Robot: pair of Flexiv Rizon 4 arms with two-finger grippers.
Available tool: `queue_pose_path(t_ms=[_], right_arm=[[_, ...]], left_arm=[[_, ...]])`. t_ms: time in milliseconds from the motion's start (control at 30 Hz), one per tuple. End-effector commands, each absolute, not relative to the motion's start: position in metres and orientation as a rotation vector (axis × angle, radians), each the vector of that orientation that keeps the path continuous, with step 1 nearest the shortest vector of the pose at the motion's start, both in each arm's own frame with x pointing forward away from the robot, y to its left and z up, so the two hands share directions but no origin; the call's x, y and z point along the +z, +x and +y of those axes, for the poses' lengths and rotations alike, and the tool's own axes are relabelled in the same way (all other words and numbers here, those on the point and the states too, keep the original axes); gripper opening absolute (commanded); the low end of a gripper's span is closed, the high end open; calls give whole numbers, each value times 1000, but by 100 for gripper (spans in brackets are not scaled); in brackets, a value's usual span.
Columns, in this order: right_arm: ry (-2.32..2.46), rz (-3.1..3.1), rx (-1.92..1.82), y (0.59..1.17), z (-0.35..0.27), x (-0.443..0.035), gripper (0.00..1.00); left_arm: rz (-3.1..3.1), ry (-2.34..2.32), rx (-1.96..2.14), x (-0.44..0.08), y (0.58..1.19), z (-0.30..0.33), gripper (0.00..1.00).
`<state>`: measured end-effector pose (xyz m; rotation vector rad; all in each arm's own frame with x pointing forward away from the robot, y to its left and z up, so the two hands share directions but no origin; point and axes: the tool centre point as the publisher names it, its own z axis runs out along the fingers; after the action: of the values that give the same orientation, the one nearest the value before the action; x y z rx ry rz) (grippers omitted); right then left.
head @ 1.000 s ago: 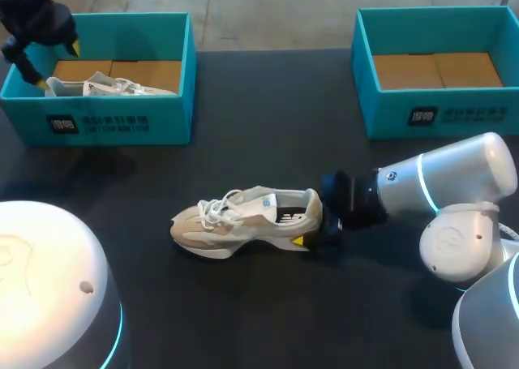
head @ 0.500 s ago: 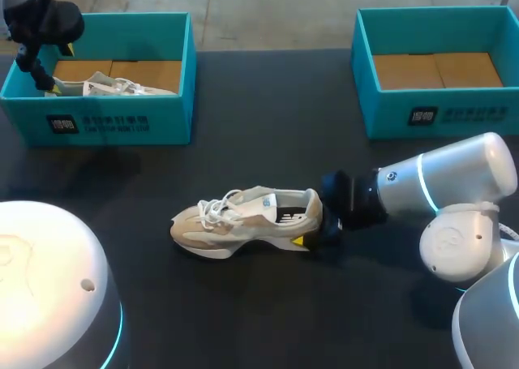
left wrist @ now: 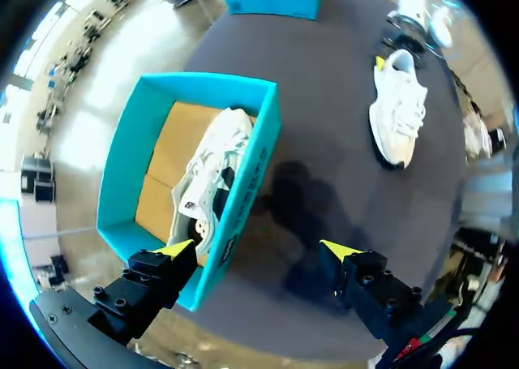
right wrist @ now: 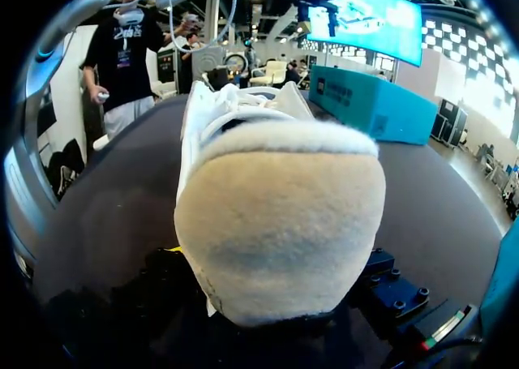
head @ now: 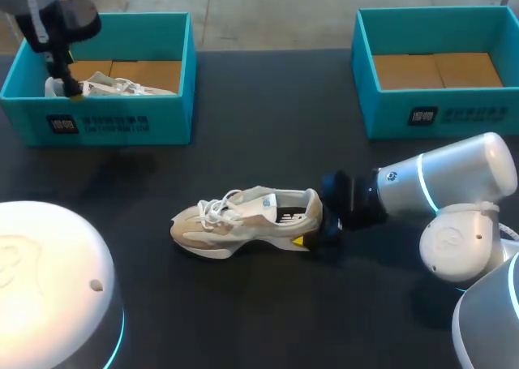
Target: Take the shoe out of the shoebox, open the shoe tongue, remove and reinsert the insole, then place the shoe into the shoebox
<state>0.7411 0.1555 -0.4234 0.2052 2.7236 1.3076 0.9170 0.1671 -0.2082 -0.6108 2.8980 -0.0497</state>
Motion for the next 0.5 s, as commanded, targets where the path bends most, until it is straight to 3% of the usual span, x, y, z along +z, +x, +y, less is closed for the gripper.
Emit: queue_pose_path(t_ms=[33, 500], right_arm=[[210, 2727, 1295, 740, 158, -424, 0], [210, 2727, 1295, 740, 158, -424, 0]], left_arm=[[2812, -847, -61, -203, 911, 158, 100], [2511, -1446, -217, -204, 893, 133, 100]])
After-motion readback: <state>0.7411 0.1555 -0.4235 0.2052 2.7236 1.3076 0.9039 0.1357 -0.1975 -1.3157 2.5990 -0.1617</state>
